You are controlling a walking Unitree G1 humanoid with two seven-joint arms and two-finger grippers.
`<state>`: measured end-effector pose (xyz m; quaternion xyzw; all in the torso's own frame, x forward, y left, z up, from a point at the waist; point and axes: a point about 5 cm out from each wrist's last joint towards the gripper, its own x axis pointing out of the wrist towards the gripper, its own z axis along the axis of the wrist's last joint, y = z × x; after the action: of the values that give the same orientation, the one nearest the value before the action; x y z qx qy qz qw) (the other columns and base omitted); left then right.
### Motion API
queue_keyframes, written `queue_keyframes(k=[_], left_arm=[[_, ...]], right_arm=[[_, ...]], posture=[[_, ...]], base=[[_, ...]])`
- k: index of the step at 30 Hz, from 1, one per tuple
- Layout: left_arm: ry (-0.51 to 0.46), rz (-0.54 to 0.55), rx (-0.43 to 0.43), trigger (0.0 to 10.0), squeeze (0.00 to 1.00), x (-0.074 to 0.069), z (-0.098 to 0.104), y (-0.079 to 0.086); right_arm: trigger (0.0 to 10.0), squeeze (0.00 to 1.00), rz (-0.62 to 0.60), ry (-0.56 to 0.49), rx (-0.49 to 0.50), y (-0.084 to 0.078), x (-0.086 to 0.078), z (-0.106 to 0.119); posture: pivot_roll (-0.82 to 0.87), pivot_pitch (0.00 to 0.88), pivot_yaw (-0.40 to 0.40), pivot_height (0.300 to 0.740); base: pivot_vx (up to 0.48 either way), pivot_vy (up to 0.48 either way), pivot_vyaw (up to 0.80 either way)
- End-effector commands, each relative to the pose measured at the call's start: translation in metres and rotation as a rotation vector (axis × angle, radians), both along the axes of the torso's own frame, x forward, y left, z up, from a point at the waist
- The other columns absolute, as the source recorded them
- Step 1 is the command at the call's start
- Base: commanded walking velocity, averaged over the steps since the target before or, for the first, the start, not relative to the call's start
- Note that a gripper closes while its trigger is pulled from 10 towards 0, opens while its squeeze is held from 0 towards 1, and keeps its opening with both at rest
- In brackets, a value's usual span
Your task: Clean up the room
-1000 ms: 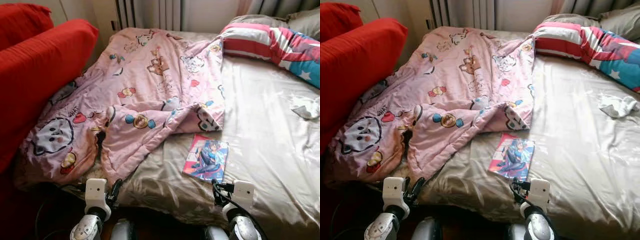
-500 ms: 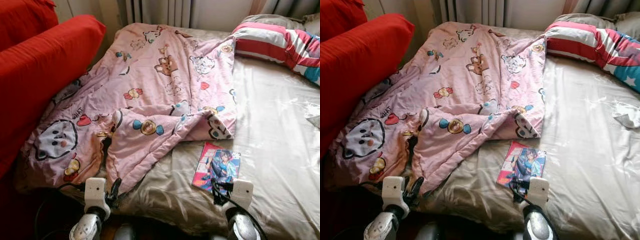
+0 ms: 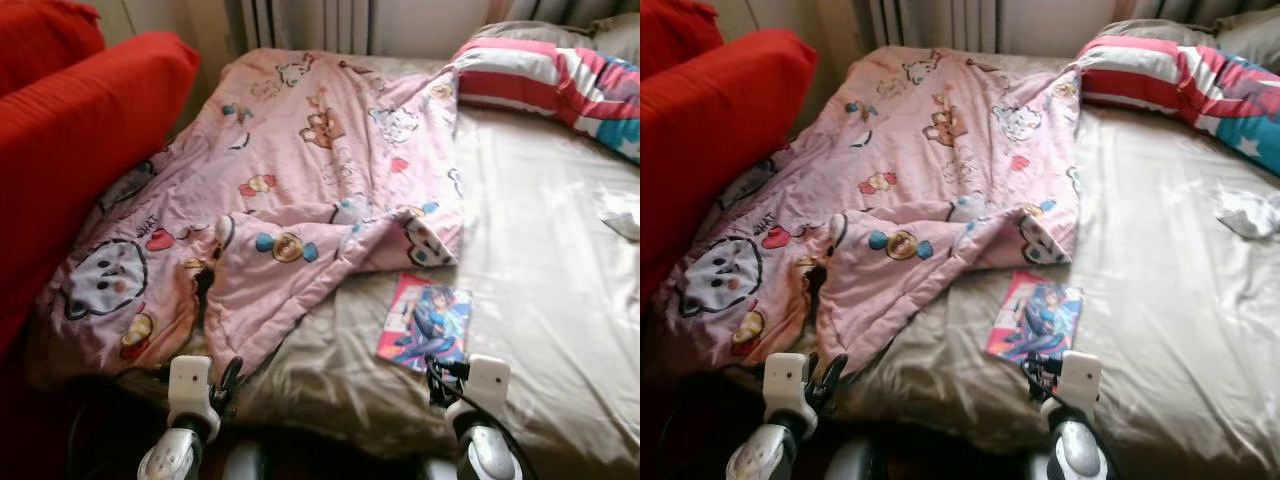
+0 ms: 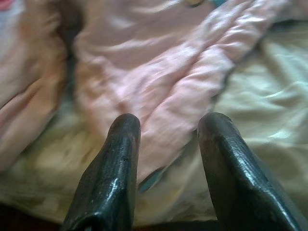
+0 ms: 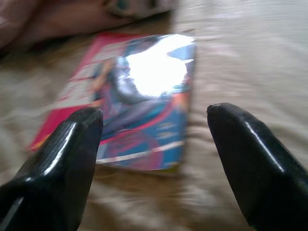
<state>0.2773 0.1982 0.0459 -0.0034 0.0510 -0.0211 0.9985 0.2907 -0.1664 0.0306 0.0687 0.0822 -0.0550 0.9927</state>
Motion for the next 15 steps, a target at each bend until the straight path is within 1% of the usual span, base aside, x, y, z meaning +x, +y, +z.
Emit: queue_keyframes(k=[1,10,14,15], left_arm=[[0.003,-0.011,-0.004,10.0,0.00,0.0014,0.0009,-0.0034],[0.002,-0.010,-0.004,10.0,0.00,0.0014,0.0010,-0.0032],[0.001,-0.005,-0.002,10.0,0.00,0.0014,0.0013,-0.0026],[0.001,-0.005,-0.001,10.0,0.00,0.0013,0.0013,-0.0026]], right_arm=[[10.0,0.00,-0.024,0.010,0.005,-0.0052,-0.0041,-0.0036],[10.0,0.00,-0.023,0.007,0.004,-0.0045,-0.0037,-0.0033],[10.0,0.00,-0.003,0.010,0.007,-0.0025,-0.0026,-0.0031],[10.0,0.00,0.032,0.008,0.008,0.0013,-0.0018,-0.0028]], posture=[[0.01,0.253,0.048,0.586],[0.01,0.252,0.048,0.586],[0.01,0.252,0.049,0.586],[0.01,0.252,0.049,0.586]], base=[[0.311,0.000,0.00],[0.310,0.000,0.00],[0.000,0.000,0.00],[0.000,0.000,0.00]])
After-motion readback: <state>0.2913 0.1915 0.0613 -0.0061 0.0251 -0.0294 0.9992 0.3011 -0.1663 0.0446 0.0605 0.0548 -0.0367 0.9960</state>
